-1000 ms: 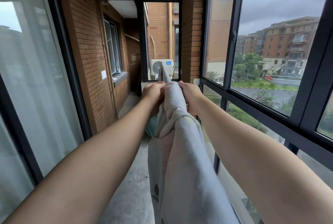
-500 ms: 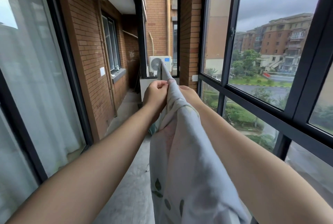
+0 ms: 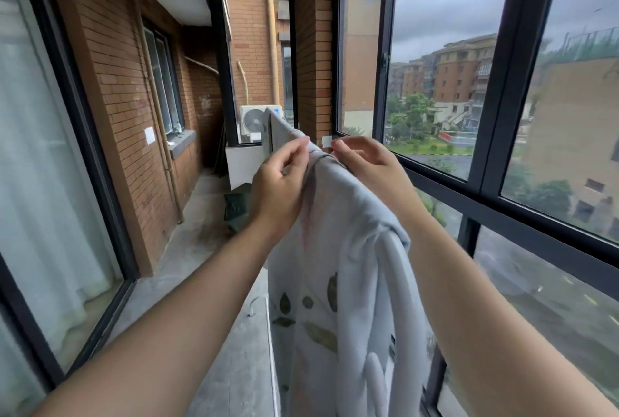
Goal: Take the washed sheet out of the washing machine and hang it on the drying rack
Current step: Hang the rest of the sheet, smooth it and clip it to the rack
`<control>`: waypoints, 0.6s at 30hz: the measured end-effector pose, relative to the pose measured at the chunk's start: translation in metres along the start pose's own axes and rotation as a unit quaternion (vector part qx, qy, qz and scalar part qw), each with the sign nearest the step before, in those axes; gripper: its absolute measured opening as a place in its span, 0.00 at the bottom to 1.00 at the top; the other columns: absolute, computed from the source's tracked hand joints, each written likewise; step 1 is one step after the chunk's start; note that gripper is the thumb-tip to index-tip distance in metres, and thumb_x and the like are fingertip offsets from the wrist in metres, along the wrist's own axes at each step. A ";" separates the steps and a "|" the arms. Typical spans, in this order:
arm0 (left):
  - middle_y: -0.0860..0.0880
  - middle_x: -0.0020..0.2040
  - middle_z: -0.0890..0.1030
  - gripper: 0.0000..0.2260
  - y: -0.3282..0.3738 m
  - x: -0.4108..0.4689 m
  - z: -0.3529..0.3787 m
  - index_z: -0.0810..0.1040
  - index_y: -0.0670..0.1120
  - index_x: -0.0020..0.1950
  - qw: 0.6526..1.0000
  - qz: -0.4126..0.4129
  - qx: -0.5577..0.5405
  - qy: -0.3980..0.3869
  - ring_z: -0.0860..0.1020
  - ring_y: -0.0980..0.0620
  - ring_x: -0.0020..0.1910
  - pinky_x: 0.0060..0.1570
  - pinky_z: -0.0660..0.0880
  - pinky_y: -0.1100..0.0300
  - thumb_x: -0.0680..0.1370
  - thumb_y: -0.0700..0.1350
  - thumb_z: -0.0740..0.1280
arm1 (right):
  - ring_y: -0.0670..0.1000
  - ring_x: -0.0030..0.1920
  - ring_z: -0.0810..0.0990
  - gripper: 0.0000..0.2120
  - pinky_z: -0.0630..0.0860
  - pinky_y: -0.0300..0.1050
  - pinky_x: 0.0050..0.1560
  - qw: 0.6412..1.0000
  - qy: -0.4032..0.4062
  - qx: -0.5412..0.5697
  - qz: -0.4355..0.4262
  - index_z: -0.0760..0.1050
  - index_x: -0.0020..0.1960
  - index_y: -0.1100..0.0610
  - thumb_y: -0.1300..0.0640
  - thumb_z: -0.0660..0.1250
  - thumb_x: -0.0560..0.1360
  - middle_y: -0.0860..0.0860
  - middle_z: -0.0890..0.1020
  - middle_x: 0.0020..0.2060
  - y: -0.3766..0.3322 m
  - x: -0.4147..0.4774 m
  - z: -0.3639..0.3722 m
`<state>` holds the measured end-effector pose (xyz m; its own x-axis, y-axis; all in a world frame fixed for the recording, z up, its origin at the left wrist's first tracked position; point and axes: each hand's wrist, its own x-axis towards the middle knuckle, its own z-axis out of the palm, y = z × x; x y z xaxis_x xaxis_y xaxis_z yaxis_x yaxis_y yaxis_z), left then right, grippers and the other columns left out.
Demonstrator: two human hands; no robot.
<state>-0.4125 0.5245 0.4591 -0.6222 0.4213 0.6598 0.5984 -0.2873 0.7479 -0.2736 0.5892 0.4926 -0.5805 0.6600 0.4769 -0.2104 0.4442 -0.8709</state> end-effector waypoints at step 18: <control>0.52 0.42 0.78 0.09 0.091 -0.157 -0.040 0.79 0.44 0.46 0.963 0.248 0.105 -0.004 0.75 0.55 0.41 0.44 0.71 0.68 0.72 0.45 0.76 | 0.56 0.44 0.82 0.14 0.76 0.64 0.41 0.982 0.007 -0.150 -0.115 0.80 0.55 0.51 0.61 0.76 0.72 0.48 0.84 0.47 -0.023 -0.159 -0.048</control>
<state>-0.2802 0.3971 0.4267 -0.2298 0.2843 0.9308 0.9103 -0.2754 0.3089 -0.1387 0.5034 0.4423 -0.5340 0.5284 0.6600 -0.0922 0.7396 -0.6667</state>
